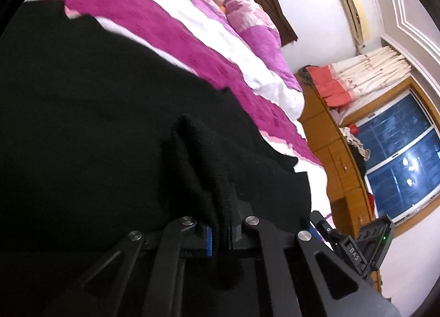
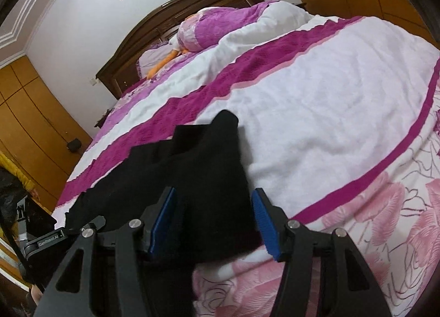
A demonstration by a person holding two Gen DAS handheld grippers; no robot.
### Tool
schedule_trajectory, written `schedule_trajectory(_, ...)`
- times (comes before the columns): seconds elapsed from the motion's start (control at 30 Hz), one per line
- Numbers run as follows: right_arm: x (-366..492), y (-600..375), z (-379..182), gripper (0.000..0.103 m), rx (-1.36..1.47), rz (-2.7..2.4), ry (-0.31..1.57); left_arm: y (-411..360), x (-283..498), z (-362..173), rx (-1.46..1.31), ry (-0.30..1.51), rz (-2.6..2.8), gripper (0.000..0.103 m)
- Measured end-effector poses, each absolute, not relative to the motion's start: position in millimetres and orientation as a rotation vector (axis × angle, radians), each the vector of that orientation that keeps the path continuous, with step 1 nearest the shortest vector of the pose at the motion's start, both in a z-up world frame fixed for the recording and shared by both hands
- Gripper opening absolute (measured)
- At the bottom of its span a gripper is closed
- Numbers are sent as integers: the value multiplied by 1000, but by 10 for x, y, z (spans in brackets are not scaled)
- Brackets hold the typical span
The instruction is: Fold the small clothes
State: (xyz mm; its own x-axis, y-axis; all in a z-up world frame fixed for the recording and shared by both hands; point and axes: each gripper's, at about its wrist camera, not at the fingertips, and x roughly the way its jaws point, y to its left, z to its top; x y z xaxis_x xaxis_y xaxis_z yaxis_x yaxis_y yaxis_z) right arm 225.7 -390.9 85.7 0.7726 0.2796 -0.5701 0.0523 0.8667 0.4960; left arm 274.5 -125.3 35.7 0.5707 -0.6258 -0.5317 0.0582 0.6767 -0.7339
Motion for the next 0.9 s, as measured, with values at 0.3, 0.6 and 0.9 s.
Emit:
schedule_trajectory(0.3, 2348, -3721, 850, 60, 562, 195, 690, -616, 2613, 532, -618, 888, -364, 2)
schedule_trajectory(0.6, 2488, -3451, 785, 60, 514, 219, 717, 8, 2529, 563, -557, 890, -274, 2)
schedule_trajectory(0.9, 2503, -3489, 733, 60, 535, 225, 725, 163, 2634, 476, -506, 920, -233, 4)
